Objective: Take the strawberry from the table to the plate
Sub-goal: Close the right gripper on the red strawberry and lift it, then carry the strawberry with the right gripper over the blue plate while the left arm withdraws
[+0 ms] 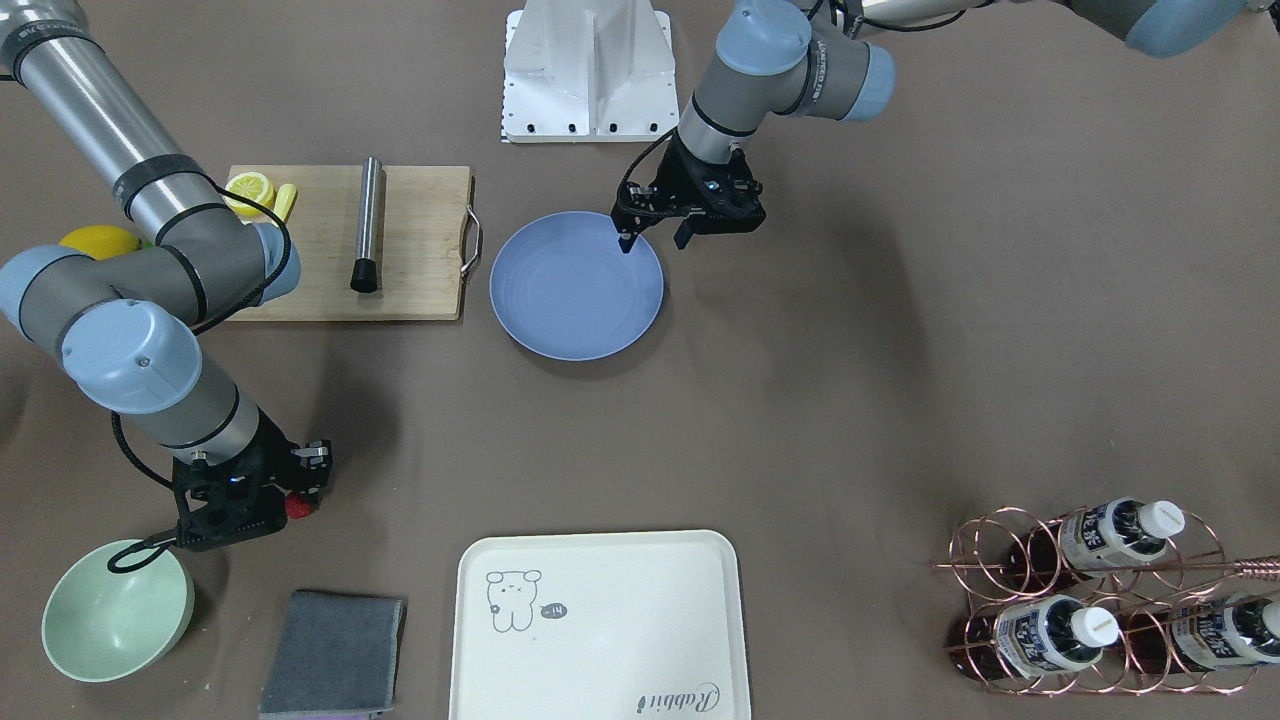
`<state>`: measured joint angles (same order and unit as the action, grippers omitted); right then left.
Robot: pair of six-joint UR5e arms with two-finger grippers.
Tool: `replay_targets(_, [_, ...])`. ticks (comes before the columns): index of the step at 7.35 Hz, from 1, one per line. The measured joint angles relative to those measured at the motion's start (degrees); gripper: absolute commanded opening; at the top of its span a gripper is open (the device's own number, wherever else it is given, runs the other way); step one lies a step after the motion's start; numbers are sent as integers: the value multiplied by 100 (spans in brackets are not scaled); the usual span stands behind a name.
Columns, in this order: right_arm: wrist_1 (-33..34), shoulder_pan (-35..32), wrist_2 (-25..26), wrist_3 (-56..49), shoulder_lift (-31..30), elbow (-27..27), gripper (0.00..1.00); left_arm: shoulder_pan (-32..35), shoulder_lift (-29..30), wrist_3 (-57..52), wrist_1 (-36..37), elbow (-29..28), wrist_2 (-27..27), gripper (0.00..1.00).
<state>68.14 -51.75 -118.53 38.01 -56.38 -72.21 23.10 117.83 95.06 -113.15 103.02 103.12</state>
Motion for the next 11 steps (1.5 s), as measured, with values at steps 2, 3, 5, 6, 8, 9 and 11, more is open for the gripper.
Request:
replay_targets(2, [59,98,-188,505,78,-488,0,309,-254,-63,7,407,31,81])
replay_targets(3, [71,368,-233,1097,96,-890,0,663,-442,-340,10,531,137,81])
replay_targets(5, [106,1222,40,2468,278,-1482,0,1617,-852,-1599,18,473,666,81])
replay_targets(6, [248,1701,373,2964,481,-1608,0,2086,-998,-2113,15,333,1057,81])
replay_targets(8, [663,2443,956,3403,817,-1665,0,2556,-1086,-2528,16,174,1527,81])
replay_targets(9, [745,2613,1067,3450,834,-1658,0,2614,-1095,-2569,16,135,1592,81])
replay_targets(11, [982,2696,1087,3424,769,-1714,25,2635,-1095,-2587,20,108,1621,82])
